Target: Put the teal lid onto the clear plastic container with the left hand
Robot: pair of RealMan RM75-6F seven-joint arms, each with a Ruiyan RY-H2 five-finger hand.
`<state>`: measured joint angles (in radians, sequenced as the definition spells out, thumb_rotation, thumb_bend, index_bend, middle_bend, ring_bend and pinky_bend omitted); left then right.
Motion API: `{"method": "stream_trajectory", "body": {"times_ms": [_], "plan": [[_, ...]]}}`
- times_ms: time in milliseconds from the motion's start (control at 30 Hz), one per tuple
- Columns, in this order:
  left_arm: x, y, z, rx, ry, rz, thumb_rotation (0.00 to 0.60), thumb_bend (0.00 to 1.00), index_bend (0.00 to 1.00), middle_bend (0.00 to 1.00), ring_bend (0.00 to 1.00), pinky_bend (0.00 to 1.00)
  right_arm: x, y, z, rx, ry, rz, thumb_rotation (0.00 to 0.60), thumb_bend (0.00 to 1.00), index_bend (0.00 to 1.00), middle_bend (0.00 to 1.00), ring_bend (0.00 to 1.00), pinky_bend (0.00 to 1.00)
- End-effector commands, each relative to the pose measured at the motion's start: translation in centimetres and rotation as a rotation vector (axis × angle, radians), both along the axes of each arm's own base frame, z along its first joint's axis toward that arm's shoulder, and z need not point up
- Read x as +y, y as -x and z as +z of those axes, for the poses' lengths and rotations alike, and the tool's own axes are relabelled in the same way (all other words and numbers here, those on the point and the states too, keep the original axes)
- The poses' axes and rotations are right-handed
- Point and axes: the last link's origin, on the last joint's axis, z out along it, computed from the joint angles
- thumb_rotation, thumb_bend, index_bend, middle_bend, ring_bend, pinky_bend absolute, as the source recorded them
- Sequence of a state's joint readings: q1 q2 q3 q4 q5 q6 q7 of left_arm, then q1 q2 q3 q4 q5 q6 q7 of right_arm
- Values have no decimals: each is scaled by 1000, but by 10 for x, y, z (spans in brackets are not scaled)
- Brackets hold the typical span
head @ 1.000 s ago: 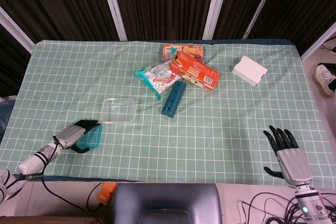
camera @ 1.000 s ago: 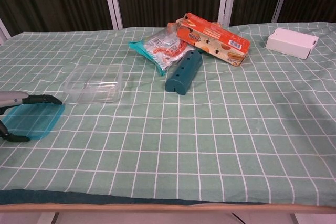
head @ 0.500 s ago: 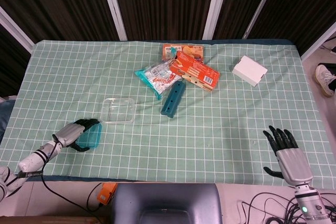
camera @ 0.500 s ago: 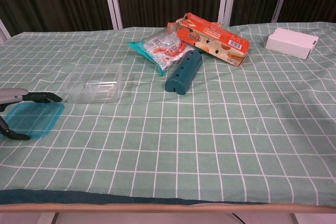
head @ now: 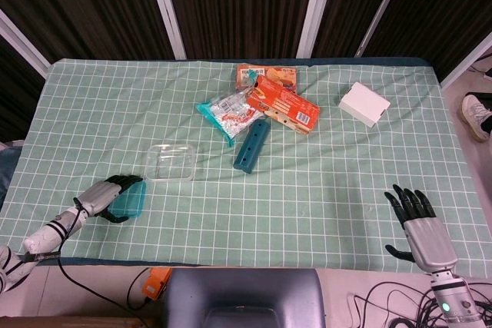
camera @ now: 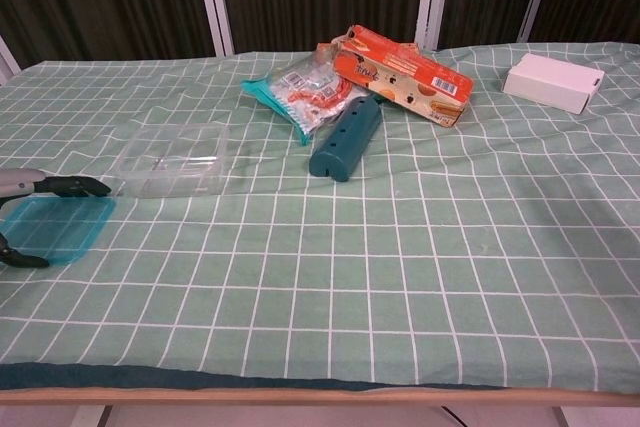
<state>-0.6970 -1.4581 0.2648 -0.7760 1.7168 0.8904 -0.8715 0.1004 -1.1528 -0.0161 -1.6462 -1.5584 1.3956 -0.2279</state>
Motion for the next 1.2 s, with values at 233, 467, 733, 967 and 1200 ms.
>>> {"method": "stream_trajectory", "body": {"times_ms": [233, 467, 733, 967, 1200], "plan": [[-3, -5, 8, -28, -18, -23, 600, 251, 0, 183, 602, 628, 0, 0, 0, 0, 0, 1, 600, 159, 0, 0, 0, 0], [-3, -35, 40, -70, -92, -109, 600, 257, 0, 201, 615, 638, 2, -1, 1, -10, -7, 5, 600, 159, 0, 0, 0, 0], [-3, -80, 75, -76, -199, -135, 600, 269, 0, 233, 631, 652, 4, 0, 7, -32, -19, 15, 600, 159, 0, 0, 0, 0], [4, -124, 77, -84, -203, -99, 600, 276, 0, 246, 637, 659, 5, -1, 9, -51, -43, 29, 600, 159, 0, 0, 0, 0], [30, -166, 49, -90, -142, -35, 600, 275, 0, 261, 644, 665, 4, 0, 12, -68, -57, 30, 600, 159, 0, 0, 0, 0]]}}
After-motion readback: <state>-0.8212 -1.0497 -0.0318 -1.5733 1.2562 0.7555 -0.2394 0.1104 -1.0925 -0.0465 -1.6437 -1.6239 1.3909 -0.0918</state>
